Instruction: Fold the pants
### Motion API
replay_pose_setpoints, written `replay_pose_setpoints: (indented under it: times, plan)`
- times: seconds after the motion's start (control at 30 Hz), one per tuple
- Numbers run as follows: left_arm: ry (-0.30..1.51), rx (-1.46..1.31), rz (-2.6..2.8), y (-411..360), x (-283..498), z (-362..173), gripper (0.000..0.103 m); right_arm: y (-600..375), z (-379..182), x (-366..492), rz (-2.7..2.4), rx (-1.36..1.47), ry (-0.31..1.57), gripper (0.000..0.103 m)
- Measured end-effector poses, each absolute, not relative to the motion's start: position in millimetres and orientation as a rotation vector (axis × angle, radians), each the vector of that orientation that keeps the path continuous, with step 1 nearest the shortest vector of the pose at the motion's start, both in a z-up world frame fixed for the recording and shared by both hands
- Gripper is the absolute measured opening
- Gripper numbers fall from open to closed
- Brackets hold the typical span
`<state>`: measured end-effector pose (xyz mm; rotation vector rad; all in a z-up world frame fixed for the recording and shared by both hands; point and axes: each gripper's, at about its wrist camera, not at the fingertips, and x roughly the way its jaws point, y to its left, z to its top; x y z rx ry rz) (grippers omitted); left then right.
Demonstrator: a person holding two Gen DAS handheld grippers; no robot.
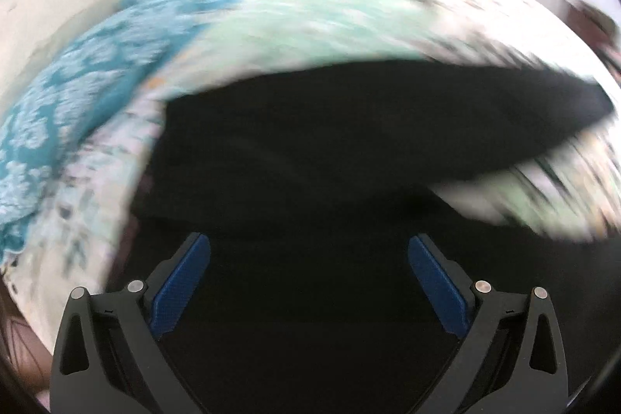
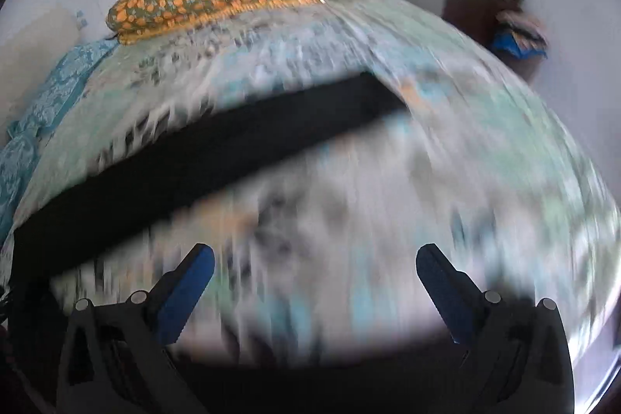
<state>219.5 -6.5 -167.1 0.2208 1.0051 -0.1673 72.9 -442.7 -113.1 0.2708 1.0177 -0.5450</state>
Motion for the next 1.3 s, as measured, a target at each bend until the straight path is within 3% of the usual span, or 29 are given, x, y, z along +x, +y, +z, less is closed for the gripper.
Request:
replay_pose_setpoints:
  times: [0.17, 0.27, 0.53, 0.9, 1.0, 1.3]
  plan:
    - [1.189, 0.231, -0.326, -74, 166, -203, 0.102, -487, -162, -14, -0.816, 0.402, 1.177, 0.103]
    - [1.165, 0.302, -0.297, -97, 146, -209, 0.103, -521, -172, -47, -0.899, 0.652, 1.125, 0.103]
    - [1.196, 0.227, -0.276, -84, 145, -210, 0.103, -455, -139, -13, -0.742, 0.564, 1.035, 0.103]
    - [1.175, 0.222, -0.235, -81, 143, -214, 0.103, -255, -170, 63, -0.179, 0.143, 1.174, 0.103]
    - [1.153, 0.225, -0.241, -81, 139, -216, 0.103, -244, -197, 63, -0.164, 0.063, 1.218, 0.103]
    - [1.137, 0.232, -0.251, -80, 132, -216, 0.103, -239, -199, 61, -0.127, 0.055, 1.175, 0.103]
